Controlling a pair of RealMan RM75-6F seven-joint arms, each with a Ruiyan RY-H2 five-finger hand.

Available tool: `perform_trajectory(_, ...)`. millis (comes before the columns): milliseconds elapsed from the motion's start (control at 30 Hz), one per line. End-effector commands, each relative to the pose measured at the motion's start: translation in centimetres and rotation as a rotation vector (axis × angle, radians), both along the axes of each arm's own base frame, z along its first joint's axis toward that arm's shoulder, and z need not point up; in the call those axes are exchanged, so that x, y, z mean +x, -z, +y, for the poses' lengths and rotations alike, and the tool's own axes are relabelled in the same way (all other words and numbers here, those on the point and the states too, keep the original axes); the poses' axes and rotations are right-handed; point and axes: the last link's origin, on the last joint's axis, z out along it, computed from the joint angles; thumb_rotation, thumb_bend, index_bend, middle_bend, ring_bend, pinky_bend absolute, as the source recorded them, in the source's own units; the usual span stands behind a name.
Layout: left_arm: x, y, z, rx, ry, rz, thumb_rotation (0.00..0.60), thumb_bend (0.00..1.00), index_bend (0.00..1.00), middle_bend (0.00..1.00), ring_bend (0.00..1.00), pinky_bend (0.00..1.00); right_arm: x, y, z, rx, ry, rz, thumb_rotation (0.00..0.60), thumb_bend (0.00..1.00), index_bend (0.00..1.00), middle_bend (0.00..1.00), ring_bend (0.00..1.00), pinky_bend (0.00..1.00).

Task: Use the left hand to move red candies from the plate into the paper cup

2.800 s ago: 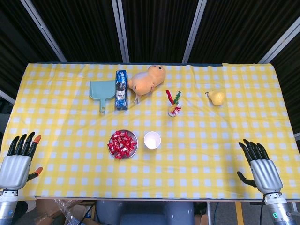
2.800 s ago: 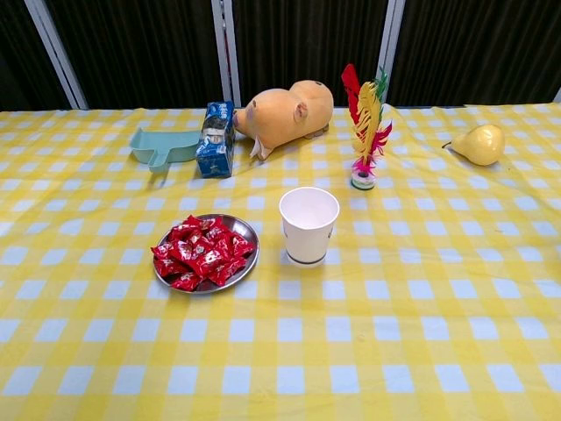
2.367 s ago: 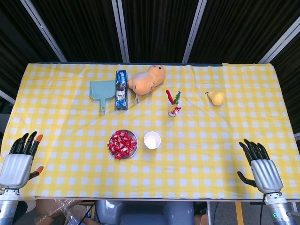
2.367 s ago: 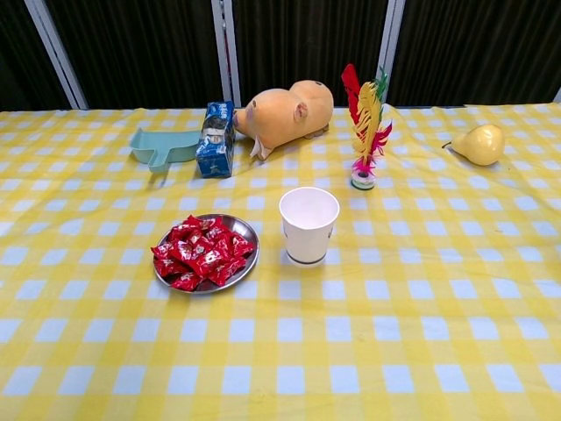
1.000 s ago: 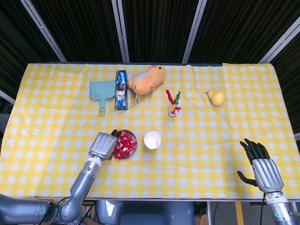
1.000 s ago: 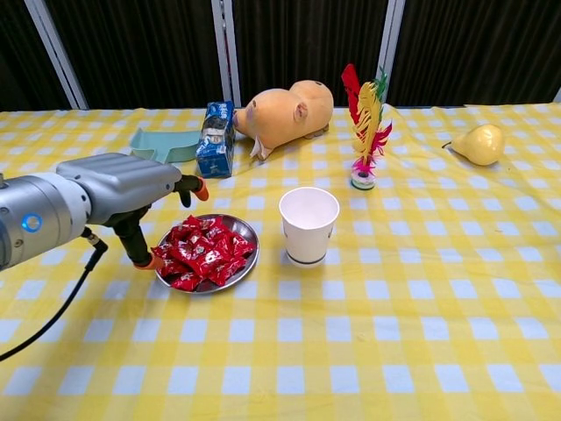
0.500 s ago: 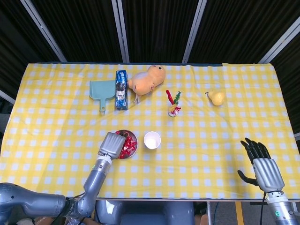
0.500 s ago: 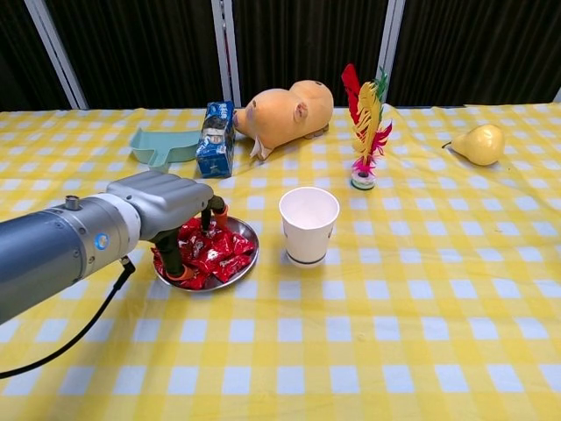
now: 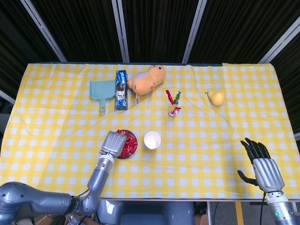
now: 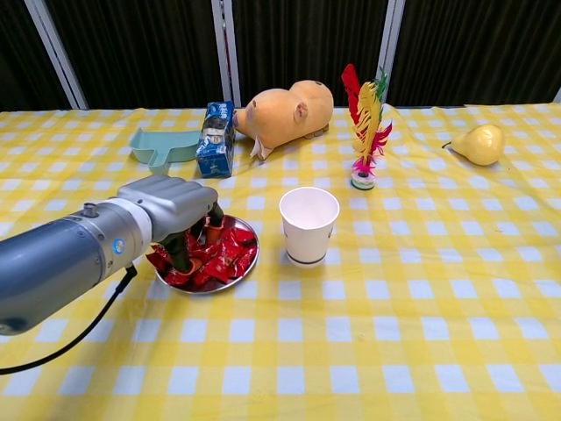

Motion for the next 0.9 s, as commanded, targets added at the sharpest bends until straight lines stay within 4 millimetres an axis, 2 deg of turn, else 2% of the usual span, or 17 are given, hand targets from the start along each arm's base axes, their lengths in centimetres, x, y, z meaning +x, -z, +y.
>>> perform_trajectory(33,0.2,-0.2,0.2,0.016,0.012,-0.014,0.6,0.41,0.49,0.63,0.81,0.91,0.0,0.0,0.0,0.0,0.0,0.0,0.6,0.34,0.0,0.0,0.0,0.0)
perform_trajectory(433,2.3,-3.6,1.1,0.074,0.056,-0.051,0.6,0.42,0.49,0.64,0.82,0.91,0.0,0.0,0.0,-0.001,0.002,-0.003,0.6,0.34,0.0,0.0,0.0,0.0)
perform_trajectory(700,5.4,-5.8,1.0,0.084,0.113,-0.097,0.6,0.42,0.5,0.64,0.82,0.91,0.0,0.0,0.0,-0.001,0.003,-0.005,0.6,0.34,0.0,0.0,0.0,0.0)
perform_trajectory(900,8.1,-5.9,1.0,0.079,0.146,-0.13,0.6,0.42,0.5,0.64,0.82,0.91,0.1,0.0,0.0,-0.002,0.002,-0.006,0.6,0.34,0.0,0.0,0.0,0.0)
